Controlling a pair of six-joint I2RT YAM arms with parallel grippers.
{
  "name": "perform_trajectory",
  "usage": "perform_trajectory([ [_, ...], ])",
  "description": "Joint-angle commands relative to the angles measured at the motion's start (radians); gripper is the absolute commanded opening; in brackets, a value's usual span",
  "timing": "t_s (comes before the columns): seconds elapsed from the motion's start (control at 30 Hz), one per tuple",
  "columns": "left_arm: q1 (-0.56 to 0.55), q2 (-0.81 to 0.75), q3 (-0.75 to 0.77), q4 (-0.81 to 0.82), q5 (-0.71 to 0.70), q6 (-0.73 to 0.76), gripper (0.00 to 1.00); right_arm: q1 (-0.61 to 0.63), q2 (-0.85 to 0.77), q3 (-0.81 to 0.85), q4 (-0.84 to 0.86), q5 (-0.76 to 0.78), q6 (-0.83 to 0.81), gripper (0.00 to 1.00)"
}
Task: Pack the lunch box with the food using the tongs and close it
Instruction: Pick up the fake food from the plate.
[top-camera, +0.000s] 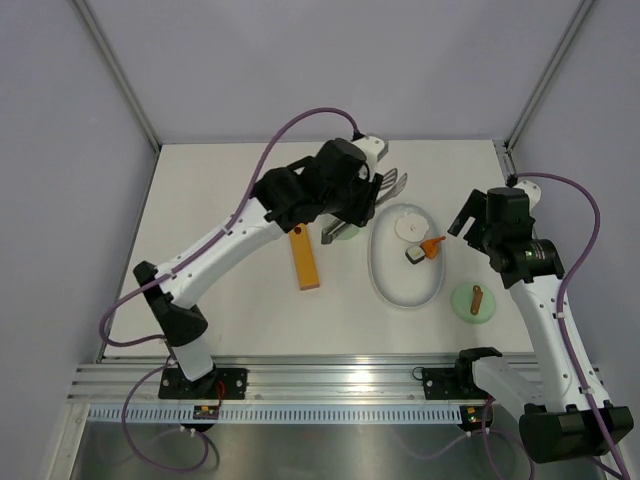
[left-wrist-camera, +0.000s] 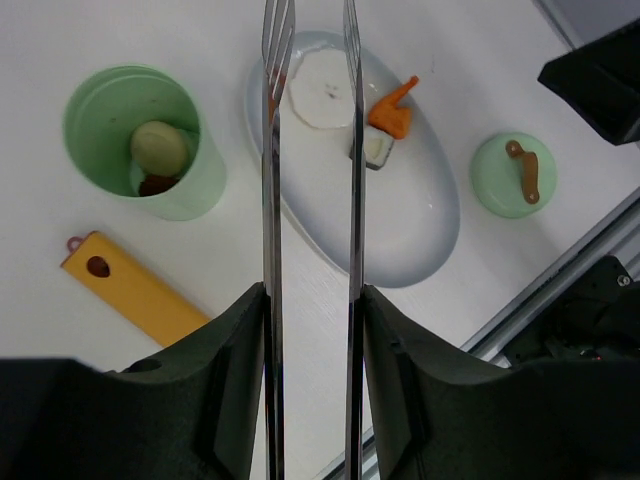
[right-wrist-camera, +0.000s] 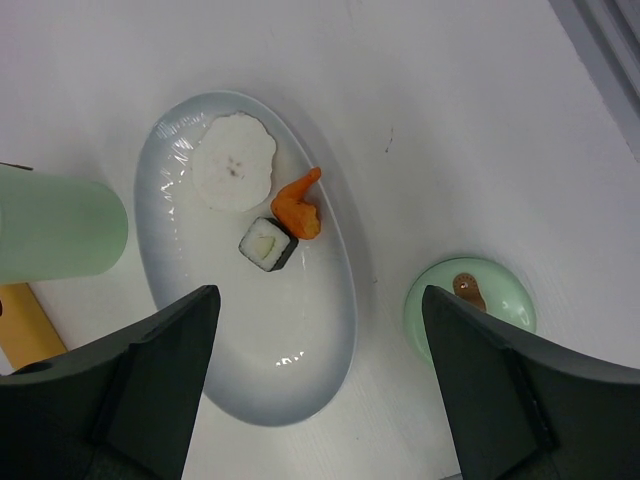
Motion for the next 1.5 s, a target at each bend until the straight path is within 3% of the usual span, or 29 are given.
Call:
perform_trajectory([
  [0.0, -0.031, 0.097, 0.031, -0.007, 0.009, -0.033, 0.43, -0.003, -0.019, 0.026, -0.015, 0.056, 0.011, 0.91],
  [0.5, -0.009, 0.198, -0.136, 0.215, 0.164, -0.324, 0.46, -0.005, -0.079, 0.072, -0.045, 0.116, 0.003, 0.90],
  [0.7, 0.008, 0.212, -0.188, 0.266, 0.152, -0.389, 0.49, -0.003, -0.083, 0.081, -0.056, 0.119, -0.007, 0.91],
  [1.47, 0.067, 0.260, -0.386, 0.505, 0.327, -0.594, 0.52, -0.003, -0.096, 0.080, -0.058, 0.108, -0.015, 0.90],
])
